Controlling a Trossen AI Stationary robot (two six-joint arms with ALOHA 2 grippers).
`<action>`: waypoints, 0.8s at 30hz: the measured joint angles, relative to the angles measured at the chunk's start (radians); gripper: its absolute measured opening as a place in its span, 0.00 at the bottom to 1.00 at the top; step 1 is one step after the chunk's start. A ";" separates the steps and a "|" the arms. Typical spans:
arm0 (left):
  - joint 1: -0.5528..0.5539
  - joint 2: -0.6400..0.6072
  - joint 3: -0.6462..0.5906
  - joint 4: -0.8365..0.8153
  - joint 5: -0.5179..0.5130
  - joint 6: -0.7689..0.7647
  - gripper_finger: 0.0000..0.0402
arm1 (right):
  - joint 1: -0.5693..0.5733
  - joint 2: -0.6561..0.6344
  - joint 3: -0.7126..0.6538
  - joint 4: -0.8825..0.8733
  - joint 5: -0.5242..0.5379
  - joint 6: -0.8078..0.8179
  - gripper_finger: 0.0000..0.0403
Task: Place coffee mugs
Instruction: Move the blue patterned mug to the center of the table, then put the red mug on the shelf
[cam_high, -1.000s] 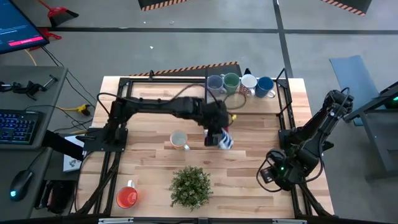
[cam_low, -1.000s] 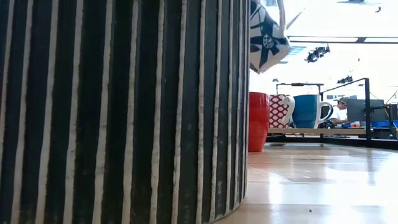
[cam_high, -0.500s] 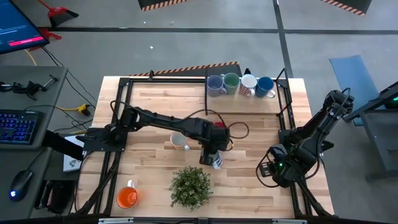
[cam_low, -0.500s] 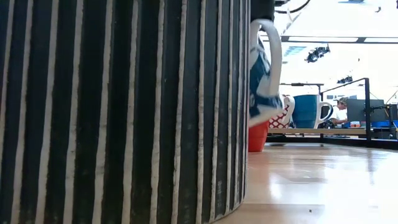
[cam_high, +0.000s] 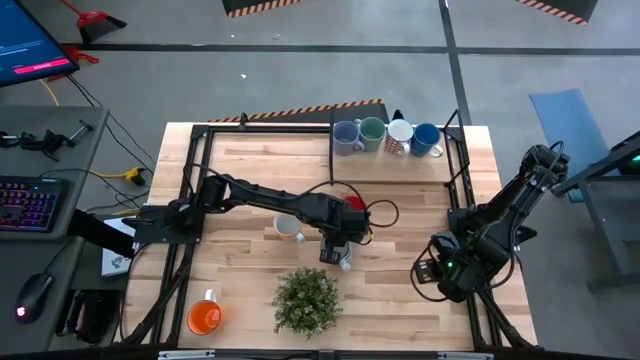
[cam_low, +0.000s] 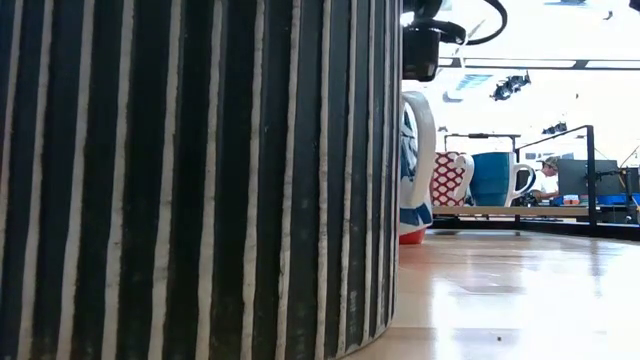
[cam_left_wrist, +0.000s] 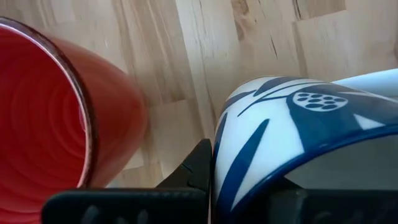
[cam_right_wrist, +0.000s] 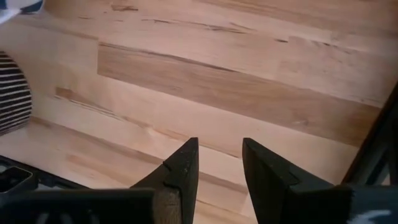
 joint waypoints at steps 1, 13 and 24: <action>0.001 0.000 0.000 0.000 0.000 0.000 0.07 | 0.000 0.000 0.000 0.000 0.002 -0.008 0.26; 0.013 -0.002 0.000 -0.001 0.000 -0.009 0.27 | 0.000 0.000 0.000 0.000 0.003 -0.026 0.26; 0.065 -0.002 0.232 -0.237 0.001 -0.029 0.34 | 0.000 0.001 0.000 0.000 0.161 -0.174 0.26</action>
